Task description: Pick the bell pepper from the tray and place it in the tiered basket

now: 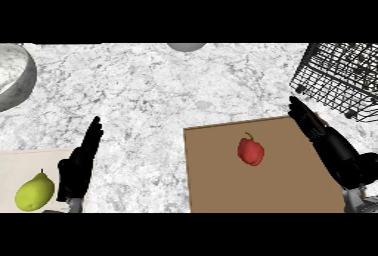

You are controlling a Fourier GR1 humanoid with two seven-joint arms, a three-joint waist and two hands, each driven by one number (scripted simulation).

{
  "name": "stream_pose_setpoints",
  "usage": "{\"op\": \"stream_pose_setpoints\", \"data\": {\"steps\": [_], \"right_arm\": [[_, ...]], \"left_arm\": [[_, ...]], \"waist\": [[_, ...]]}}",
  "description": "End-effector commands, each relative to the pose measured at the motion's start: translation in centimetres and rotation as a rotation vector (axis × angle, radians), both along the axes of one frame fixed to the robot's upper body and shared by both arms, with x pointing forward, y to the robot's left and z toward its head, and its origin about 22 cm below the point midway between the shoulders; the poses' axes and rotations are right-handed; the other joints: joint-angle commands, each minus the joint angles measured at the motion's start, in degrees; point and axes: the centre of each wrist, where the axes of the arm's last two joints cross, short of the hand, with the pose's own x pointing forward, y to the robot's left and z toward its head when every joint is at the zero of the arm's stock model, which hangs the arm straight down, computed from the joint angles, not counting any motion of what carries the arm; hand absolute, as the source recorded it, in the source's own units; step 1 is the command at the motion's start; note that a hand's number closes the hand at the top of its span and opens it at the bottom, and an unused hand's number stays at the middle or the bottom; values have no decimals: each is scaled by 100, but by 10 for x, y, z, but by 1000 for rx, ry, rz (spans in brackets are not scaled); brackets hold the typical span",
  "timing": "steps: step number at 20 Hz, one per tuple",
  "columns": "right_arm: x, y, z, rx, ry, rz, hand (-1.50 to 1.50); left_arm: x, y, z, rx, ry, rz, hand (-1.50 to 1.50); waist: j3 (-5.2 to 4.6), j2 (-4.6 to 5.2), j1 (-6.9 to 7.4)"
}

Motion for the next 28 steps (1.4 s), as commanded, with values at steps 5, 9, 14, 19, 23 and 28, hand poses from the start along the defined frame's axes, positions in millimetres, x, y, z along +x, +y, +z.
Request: {"op": "stream_pose_setpoints", "data": {"steps": [5, 9, 14, 19, 23, 28], "right_arm": [[-28, 25, -61, 670, -110, -393, 150], [-28, 41, -49, 799, -487, -579, -150], [-80, 36, -124, 207, -261, -885, -150], [-109, 30, -145, -140, -58, -930, -150], [-104, 25, -118, -171, 101, -755, -150], [-81, 35, -59, -231, 159, -620, -150]], "left_arm": [[-18, 60, -8, 49, 153, 124, 0], [-30, 66, -16, 6, 213, 123, 0], [-23, 86, 0, 13, 212, 97, 0], [-14, 92, 13, 4, 204, 52, 0], [-15, 88, 8, -1, 228, 57, 0], [-2, 86, 15, -15, 224, 66, 0]], "waist": [[114, 93, -98], [88, 16, -171], [0, 124, 39], [-16, 136, 206], [-7, 108, 182], [-8, 87, 122]]}}
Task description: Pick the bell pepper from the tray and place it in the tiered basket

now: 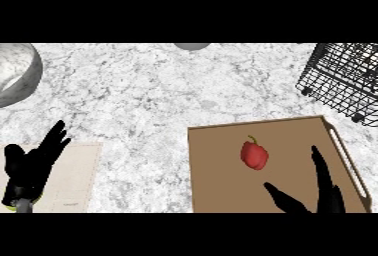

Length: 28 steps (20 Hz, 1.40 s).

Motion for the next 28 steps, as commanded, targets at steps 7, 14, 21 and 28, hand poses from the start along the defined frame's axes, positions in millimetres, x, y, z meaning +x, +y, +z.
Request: {"op": "stream_pose_setpoints", "data": {"steps": [7, 14, 21, 28], "right_arm": [[33, 39, 103, -3, 255, 71, -150], [41, 45, 130, -36, 449, 69, -150], [39, 37, 141, 16, 486, 30, -150], [37, 36, 116, 63, 479, 63, -150]], "left_arm": [[-8, 25, -18, -3, 32, 41, 0], [-12, 20, -11, -10, 45, 25, 0], [-19, 7, -16, -31, 43, 30, 0], [-16, 27, -15, -5, 36, 18, 0]], "waist": [[23, 13, -78], [39, 1, -85], [42, 6, -85], [46, 11, -83]]}}
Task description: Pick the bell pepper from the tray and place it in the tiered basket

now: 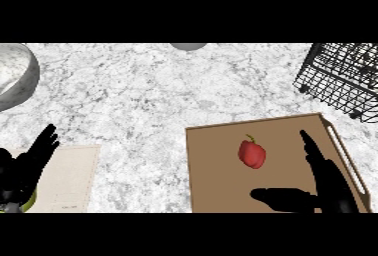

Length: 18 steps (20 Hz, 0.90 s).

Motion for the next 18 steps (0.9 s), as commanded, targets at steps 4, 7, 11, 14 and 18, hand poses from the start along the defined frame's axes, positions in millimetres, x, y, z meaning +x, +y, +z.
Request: {"op": "stream_pose_setpoints", "data": {"steps": [4, 7, 11, 14, 18], "right_arm": [[-9, -2, -21, 31, 66, -18, -150], [-3, 6, -37, 40, 37, -14, -150], [13, 1, -33, 43, 19, -6, -150], [15, 10, -29, 31, 14, 2, -150], [22, 14, -52, 53, 12, -14, -150]], "left_arm": [[-15, 2, -13, 0, 38, 16, 0], [10, -9, -3, -15, 37, 13, 0], [-15, -4, 2, 17, 40, 4, 0], [-1, -10, -18, -15, 32, -2, 0], [0, 17, -12, -14, 19, 12, 0]], "waist": [[-26, 13, 7], [-25, 17, -1], [-25, 13, 33], [-27, 16, 11], [-26, 19, 11]]}}
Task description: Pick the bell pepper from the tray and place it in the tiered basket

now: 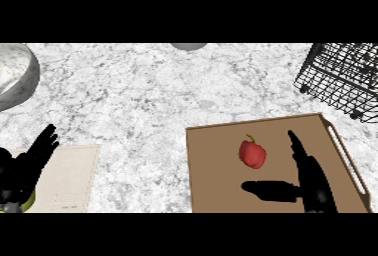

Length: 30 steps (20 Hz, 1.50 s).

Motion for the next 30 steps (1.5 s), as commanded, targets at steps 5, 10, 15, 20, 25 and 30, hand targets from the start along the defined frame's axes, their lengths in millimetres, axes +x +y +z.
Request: {"op": "stream_pose_setpoints", "data": {"steps": [5, 10, 15, 20, 25, 30], "right_arm": [[24, -4, 15, 4, 26, -7, -150], [18, 17, -22, 12, 16, -2, -150], [53, 34, -28, 28, 9, 25, -150], [44, 22, -66, 56, 14, 49, -150], [50, 49, -50, -46, -144, 78, 150], [46, 47, -44, -26, -183, -26, 150]], "left_arm": [[-9, -6, -15, -7, 23, 15, 0], [-12, -3, -4, -7, 26, 33, 0], [10, 2, -11, -11, 29, 35, 0], [1, 3, -7, -12, 33, 29, 0], [1, 2, -8, -17, 38, 20, 0], [3, 7, -19, 0, 40, 30, 0]], "waist": [[-30, 13, 12], [-29, 13, 12], [-30, 22, 14], [-28, 23, 25], [-30, 18, 16], [-30, 17, 2]]}}
